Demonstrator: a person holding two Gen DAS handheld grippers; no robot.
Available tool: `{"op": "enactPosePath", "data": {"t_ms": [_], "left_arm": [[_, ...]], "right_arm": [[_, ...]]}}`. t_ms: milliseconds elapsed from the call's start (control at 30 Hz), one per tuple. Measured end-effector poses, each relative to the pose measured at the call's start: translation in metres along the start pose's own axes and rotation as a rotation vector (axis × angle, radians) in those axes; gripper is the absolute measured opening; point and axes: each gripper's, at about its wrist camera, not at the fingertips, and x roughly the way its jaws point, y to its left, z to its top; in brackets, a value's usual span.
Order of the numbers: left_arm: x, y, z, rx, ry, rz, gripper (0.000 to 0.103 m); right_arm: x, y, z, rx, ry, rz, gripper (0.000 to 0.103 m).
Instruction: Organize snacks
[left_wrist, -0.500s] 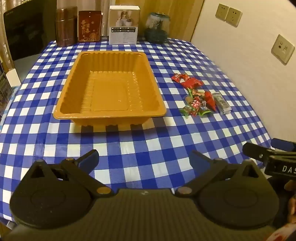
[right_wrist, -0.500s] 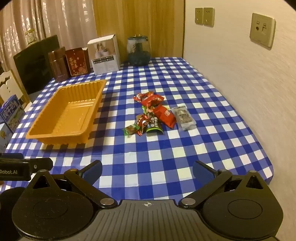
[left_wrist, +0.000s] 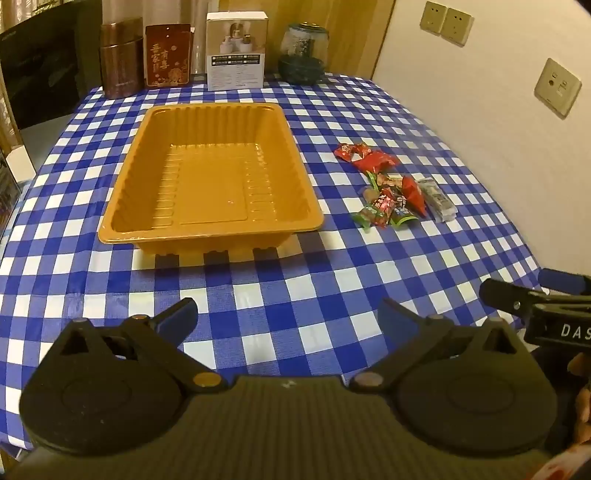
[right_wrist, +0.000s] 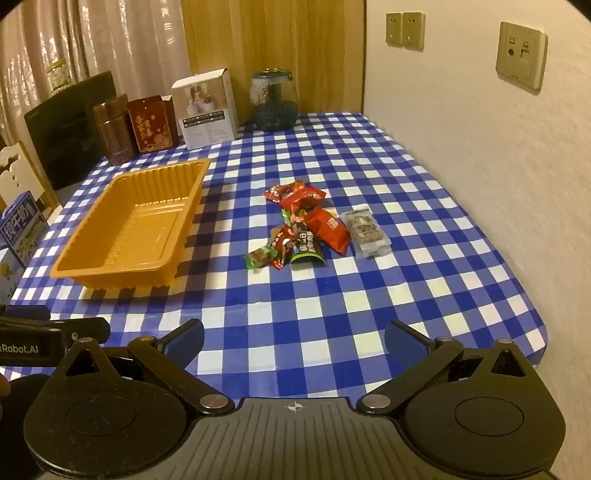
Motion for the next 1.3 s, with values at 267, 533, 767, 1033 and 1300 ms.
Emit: {"op": "enactPosePath", "data": {"t_ms": [267, 533, 767, 1033, 1300], "left_arm": [[-0.0009, -0.0006, -0.0006, 0.010, 0.001, 0.000, 0.103], [-0.0012, -0.0004, -0.0004, 0.011, 0.002, -0.001, 0.103], [-0.0010, -0.0012, -0.0007, 0.012, 0.002, 0.000, 0.103], [-0.0008, -0.0009, -0.0004, 0.012, 0.003, -0.001, 0.103], [-0.0010, -0.0015, -0.0008, 0.013, 0.003, -0.001, 0.103]], "right_arm": [[0.0021, 0.0001, -0.0006, -0.004, 0.004, -0.006, 0.103], [0.0032, 0.0005, -0.0015, -0.004, 0.005, -0.007, 0.103], [0.0033, 0.0004, -0.0015, -0.006, 0.004, -0.009, 0.103], [0.0038, 0.0000, -0.0022, -0.005, 0.004, -0.009, 0.103], [0.0039, -0.0005, -0.0030, -0.005, 0.005, -0.009, 0.103]]}}
